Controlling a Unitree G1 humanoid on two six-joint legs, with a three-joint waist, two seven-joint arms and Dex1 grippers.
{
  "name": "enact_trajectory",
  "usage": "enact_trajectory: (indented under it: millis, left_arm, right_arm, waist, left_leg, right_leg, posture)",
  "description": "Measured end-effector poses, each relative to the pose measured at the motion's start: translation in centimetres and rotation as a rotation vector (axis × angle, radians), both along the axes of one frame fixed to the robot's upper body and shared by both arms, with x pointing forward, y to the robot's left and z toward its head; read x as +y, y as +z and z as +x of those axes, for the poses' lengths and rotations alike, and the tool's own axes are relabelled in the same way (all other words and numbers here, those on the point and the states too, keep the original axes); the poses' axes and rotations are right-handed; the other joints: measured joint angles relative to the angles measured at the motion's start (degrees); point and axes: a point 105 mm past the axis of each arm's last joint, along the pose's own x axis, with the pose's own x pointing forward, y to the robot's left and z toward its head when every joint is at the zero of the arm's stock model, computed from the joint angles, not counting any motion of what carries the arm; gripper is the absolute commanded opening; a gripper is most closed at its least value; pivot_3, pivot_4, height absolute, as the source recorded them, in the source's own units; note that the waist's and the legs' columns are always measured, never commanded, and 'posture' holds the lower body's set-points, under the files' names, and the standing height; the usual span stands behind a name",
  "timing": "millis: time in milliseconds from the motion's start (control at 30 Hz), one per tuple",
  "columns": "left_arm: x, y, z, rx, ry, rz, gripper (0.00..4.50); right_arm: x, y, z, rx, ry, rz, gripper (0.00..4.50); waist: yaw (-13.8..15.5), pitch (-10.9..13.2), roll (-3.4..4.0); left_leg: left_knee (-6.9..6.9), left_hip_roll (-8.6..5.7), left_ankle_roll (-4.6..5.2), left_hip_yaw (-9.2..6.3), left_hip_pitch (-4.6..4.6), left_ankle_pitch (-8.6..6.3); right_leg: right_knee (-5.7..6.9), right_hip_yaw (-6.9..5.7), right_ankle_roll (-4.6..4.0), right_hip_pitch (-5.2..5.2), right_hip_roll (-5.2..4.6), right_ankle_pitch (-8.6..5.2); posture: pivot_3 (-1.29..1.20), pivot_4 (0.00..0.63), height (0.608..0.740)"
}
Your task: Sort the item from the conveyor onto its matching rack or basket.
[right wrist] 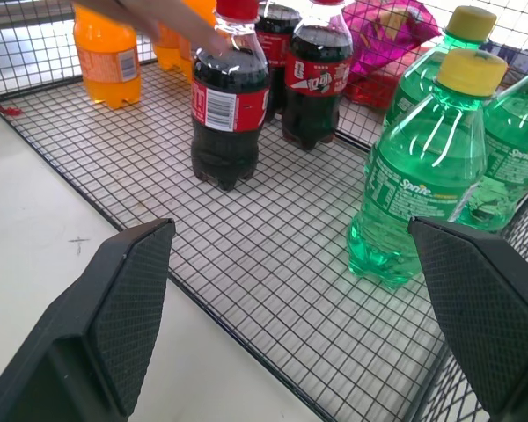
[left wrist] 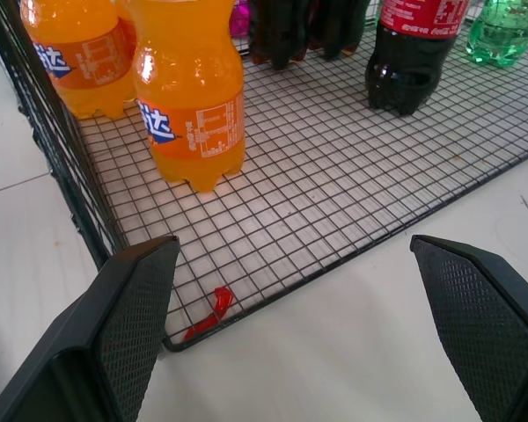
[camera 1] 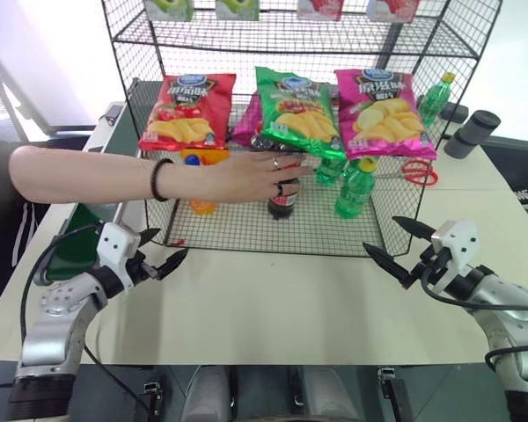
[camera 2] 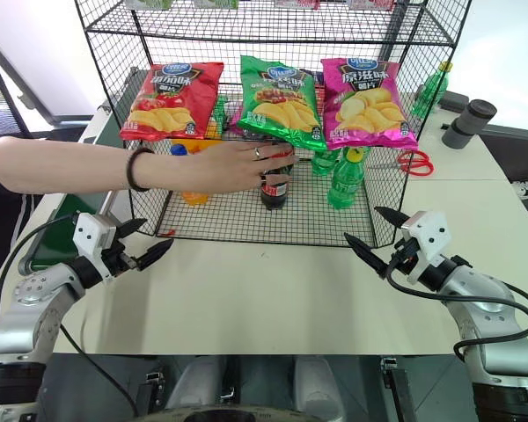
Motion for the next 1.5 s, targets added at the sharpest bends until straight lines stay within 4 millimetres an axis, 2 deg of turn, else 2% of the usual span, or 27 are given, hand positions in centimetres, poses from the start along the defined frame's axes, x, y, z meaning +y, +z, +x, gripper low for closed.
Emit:
enact_trajectory:
  millis: [733,967,1100,1267,1400,1500]
  left_arm:
    - [-0.2,0.0,0.1,0.014,0.005,-0.007,4.50]
    - [0.3,0.4,-0.2,0.021,0.036,-0.046,4.50]
    - [1.7,1.5,-0.8,-0.005,0.091,-0.082,4.50]
    - [5.3,3.2,-1.0,-0.061,0.248,-0.099,4.50]
    - [8.4,3.3,-0.7,-0.096,0.429,-0.109,4.50]
    - [9.6,2.8,-0.2,-0.107,0.532,-0.115,4.50]
  right_arm:
    - [-0.2,-1.0,-0.4,0.025,-0.017,0.009,4.43]
    - [0.2,-0.9,-0.1,0.020,-0.002,0.004,4.43]
    - [0.5,-0.8,0.2,0.016,0.012,0.005,4.43]
    - [0.7,-0.8,0.5,0.015,0.019,0.004,4.43]
    - [1.6,-0.3,1.0,-0.003,0.063,0.001,4.43]
    - [2.6,-0.5,1.1,-0.004,0.089,0.019,4.43]
  waist:
    - [-0.05,0.00,0.01]
    - [-0.19,0.00,0.01]
    - [-0.20,0.00,0.01]
    - [-0.01,0.00,0.01]
    - [0.04,-0.01,-0.01]
    - [0.14,-0.03,-0.05]
  left_leg:
    - [0.00,0.00,0.00,0.00,0.01,0.00]
    - [0.00,0.02,0.00,-0.01,0.01,0.00]
    - [0.00,0.03,0.00,-0.01,0.02,0.00]
    - [0.00,0.00,0.00,0.00,0.00,0.00]
    - [0.00,-0.01,0.00,0.00,0.00,0.00]
    - [0.00,-0.02,0.00,0.00,-0.02,0.00]
  right_leg:
    - [0.02,0.01,0.00,0.00,0.00,0.00]
    - [0.03,0.02,0.00,-0.01,0.01,0.00]
    - [0.03,0.01,-0.01,-0.01,0.01,0.00]
    - [0.00,0.01,0.00,-0.01,-0.02,0.00]
    - [0.00,0.00,0.00,0.00,-0.02,0.00]
    - [-0.01,-0.01,0.01,0.00,-0.02,0.00]
  posture:
    - [0.00,0.150,0.740]
    - [0.00,0.150,0.740]
    - [0.00,0.150,0.740]
    - [0.00,0.150,0.740]
    - [0.00,0.150,0.740]
    - [0.00,0.150,0.740]
